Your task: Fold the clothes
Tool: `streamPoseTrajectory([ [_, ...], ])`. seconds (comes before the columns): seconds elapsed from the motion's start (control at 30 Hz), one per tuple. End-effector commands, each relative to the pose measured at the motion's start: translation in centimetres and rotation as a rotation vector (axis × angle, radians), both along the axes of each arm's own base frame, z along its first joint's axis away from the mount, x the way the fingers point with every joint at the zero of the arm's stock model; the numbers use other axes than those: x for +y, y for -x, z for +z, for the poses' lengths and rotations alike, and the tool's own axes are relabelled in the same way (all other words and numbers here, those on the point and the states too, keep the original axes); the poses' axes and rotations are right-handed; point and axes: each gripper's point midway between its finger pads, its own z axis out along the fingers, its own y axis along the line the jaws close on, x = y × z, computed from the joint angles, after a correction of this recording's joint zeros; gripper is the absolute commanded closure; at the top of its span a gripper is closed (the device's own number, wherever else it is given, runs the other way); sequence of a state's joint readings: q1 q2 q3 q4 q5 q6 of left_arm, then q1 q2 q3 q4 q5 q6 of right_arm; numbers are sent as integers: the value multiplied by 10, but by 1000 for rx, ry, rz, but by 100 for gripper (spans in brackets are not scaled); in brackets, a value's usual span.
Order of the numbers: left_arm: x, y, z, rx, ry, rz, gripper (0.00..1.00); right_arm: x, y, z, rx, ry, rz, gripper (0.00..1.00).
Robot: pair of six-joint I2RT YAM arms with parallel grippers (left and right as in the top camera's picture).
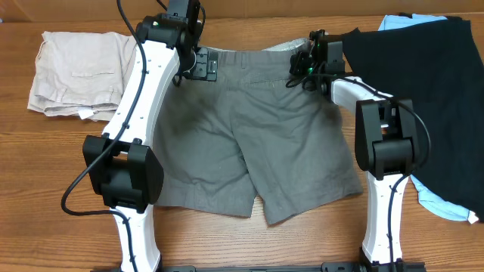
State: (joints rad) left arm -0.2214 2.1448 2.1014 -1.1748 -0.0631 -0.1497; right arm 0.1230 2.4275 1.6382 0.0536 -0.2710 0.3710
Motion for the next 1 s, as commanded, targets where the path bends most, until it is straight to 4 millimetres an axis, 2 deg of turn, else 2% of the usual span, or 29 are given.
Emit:
streamPoseTrajectory([
  [0.0, -2, -4, 12, -46, 0, -29, 0, -33, 1, -34, 69, 16, -68, 95],
  [0.13, -2, -16, 17, -95, -17, -88, 0, -35, -7, -7, 85, -17, 16, 93],
  [0.2, 0, -18, 18, -107, -24, -104, 0, -39, -11, 15, 109, 2, 48, 87],
  [0.27, 3, -20, 18, -110, -27, -103, 0, -40, -12, 45, 130, 37, 85, 75],
  [0.37, 9, -20, 18, -105, -28, -93, 0, -39, -4, 92, 172, 73, 134, 40],
  [0.43, 13, -18, 17, -92, -32, -91, 0, -39, 10, 121, 217, 86, 157, 27],
  [0.5, 17, -13, 14, -71, -41, -104, 0, -38, 30, 145, 279, 86, 165, 18],
  [0.57, 23, -8, 12, -44, -50, -109, 0, -39, 55, 164, 353, 84, 170, 17],
  [0.7, 31, 3, 7, 11, -49, -102, 0, -38, 87, 178, 451, 80, 177, 23],
  [0.87, 33, 21, 1, 86, -58, -104, 0, -41, 118, 164, 595, 123, 173, 28],
  [0.97, 34, 27, 0, 113, -60, -104, 0, -47, 123, 157, 622, 185, 151, 32],
])
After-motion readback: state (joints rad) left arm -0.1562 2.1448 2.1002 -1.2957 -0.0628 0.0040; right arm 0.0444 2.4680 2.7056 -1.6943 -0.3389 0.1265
